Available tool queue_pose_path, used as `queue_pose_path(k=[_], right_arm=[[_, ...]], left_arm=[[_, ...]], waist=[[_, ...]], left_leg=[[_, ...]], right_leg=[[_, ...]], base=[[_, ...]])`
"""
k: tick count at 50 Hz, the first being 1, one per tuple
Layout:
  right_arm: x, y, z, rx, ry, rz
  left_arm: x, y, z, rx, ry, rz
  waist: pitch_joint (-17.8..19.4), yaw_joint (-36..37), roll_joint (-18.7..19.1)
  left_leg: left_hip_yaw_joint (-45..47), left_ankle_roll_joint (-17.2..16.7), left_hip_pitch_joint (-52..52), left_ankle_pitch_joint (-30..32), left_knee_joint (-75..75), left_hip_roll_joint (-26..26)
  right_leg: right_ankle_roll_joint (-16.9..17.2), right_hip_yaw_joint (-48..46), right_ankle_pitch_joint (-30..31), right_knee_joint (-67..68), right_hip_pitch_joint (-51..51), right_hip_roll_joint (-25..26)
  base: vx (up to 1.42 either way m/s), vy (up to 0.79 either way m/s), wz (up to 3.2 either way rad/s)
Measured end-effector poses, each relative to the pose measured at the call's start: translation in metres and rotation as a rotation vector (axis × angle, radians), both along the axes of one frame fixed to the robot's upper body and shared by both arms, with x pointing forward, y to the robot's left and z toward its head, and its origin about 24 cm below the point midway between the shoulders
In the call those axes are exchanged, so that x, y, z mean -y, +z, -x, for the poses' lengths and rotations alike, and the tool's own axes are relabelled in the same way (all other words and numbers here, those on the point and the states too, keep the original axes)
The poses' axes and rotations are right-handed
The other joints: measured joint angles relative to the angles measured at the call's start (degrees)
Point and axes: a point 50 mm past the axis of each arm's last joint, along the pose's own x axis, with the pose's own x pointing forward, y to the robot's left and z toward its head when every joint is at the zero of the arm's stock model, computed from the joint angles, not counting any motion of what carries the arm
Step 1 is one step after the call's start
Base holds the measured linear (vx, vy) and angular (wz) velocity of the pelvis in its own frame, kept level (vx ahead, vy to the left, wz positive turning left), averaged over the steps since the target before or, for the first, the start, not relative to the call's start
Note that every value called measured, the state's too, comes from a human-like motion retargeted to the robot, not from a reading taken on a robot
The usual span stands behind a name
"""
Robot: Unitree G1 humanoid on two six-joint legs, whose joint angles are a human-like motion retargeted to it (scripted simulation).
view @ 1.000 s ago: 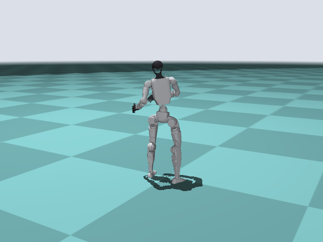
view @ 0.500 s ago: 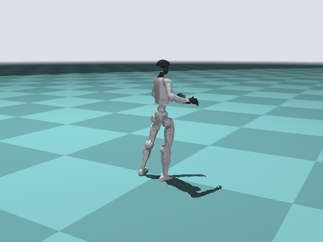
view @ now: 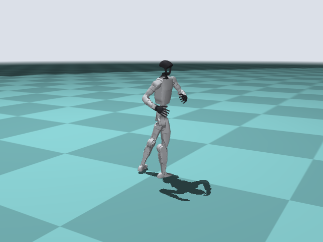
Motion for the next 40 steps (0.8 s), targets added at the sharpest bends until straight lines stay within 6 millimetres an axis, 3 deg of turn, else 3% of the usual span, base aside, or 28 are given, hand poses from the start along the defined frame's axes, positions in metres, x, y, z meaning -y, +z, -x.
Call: queue_pose_path(k=[7, 14, 24, 33, 40], right_arm=[[-0.011, -0.001, -0.021, 0.061, -0.01, -0.007], [-0.025, 0.019, -0.051, 0.128, 0.132, 0.047], [-0.02, 0.035, -0.06, 0.115, 0.222, 0.103], [-0.032, 0.022, -0.061, 0.031, 0.321, 0.052], [-0.042, -0.008, -0.045, -0.043, 0.301, -0.036]], left_arm=[[-0.002, 0.004, -0.002, 0.03, 0.033, 0.035], [-0.022, -0.008, 0.0, -0.022, 0.067, 0.03], [-0.045, -0.015, -0.005, -0.068, 0.139, 0.004], [-0.041, -0.028, -0.001, -0.136, 0.112, -0.036], [-0.018, -0.032, 0.006, -0.117, 0.026, -0.077]], waist=[[-1.3, 5.1, -1.0], [-4.2, 13.6, -3.9], [-6.6, 24.5, -7.5], [-7.3, 25.3, -8.3], [-6.5, 19.8, -6.8]], left_leg=[[-3.2, 0.1, -1.2, -0.7, 0.4, 0.5], [-12.7, 0.1, -5.8, -2.3, 3.1, 3.5], [-28.2, -1.4, -11.1, -2.0, 1.1, 3.9], [-31.2, 0.1, -12.6, -3.4, 2.0, 0.7], [-24.1, 0.0, -9.9, -3.1, 1.6, 1.0]], right_leg=[[0.0, -2.4, -1.1, 0.0, 0.0, -1.2], [0.0, -11.0, -3.0, 0.0, 0.5, -3.3], [0.0, -23.0, -6.7, 2.2, 1.2, -6.8], [0.0, -23.6, -9.9, 5.7, -0.1, -11.5], [0.0, -17.7, -7.7, 2.5, 0.2, -9.4]], base=[[0.0, 0.01, 0.4], [0.01, 0.02, 1.27], [0.03, 0.08, 1.37], [0.01, 0.15, 0.31], [0.0, -0.07, -0.9]])
